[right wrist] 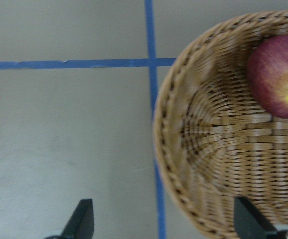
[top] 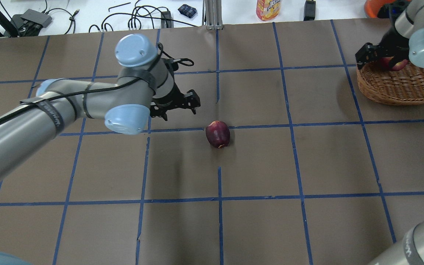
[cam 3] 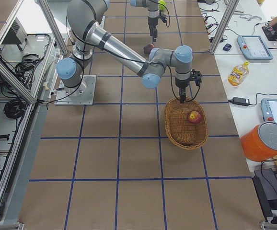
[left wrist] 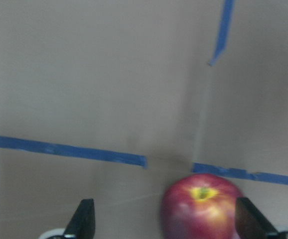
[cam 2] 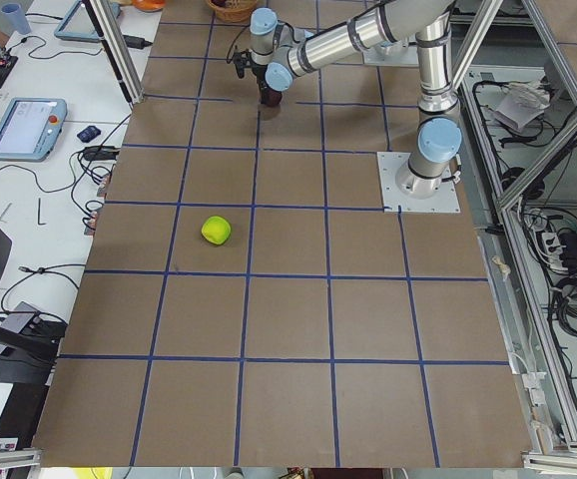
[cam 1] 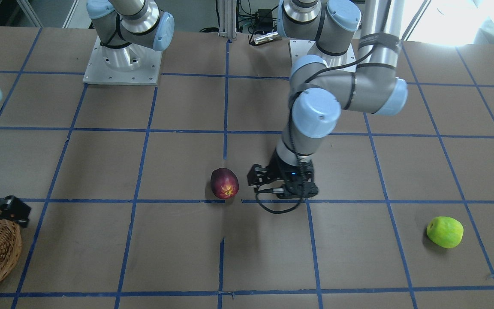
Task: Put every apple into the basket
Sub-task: 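Drop the red-yellow apple into the basket while left moves dark red apple to center, then grasp the dark red apple with the right gripper while left reaches green apple, then carry the dark red apple into the basket while left brings green apple to center, then release the green apple and lift the left gripper while right reaches it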
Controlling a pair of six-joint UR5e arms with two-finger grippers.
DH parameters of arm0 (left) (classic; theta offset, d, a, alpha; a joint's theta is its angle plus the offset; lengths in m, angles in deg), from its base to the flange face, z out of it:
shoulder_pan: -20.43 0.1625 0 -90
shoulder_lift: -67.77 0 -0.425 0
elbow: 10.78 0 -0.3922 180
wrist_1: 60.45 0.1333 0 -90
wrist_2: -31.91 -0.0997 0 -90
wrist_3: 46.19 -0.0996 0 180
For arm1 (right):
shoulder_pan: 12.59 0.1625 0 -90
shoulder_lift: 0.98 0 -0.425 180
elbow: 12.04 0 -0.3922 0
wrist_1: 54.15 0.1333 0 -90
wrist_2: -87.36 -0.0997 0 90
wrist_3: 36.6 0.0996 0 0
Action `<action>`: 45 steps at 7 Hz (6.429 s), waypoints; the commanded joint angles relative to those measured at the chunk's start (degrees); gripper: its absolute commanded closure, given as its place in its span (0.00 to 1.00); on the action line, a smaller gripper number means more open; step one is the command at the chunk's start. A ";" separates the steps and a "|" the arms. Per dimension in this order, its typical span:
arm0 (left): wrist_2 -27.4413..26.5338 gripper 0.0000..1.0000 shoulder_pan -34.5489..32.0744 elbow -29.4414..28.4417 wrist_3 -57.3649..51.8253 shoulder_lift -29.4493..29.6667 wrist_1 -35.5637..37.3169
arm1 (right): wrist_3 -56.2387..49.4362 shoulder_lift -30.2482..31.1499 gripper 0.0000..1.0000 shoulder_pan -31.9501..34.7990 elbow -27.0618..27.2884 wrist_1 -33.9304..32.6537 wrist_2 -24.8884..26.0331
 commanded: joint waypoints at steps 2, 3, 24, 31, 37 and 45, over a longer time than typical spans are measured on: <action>0.05 0.00 20.43 -0.72 -31.33 -3.30 -9.01 | 29.33 1.14 0.00 23.09 1.32 3.52 -0.84; -1.69 0.00 25.09 -0.63 -36.80 -2.95 -9.02 | 42.45 0.26 0.00 29.34 1.59 3.00 -0.94; 1.80 1.00 -3.29 -11.44 -3.22 4.24 -16.88 | -17.10 -10.14 0.50 -12.21 -6.07 -15.90 -1.12; 5.05 0.00 -11.80 -13.62 19.09 11.22 -4.83 | -18.44 -9.09 0.00 -12.29 -12.82 7.57 -2.87; -7.16 0.00 5.26 -24.00 -18.57 -4.07 -35.83 | 22.40 -0.97 0.00 21.79 -1.86 14.78 -3.22; -7.07 0.00 6.41 -22.78 -20.16 -7.52 -36.53 | 32.67 -10.64 0.04 37.83 2.29 -4.65 -1.65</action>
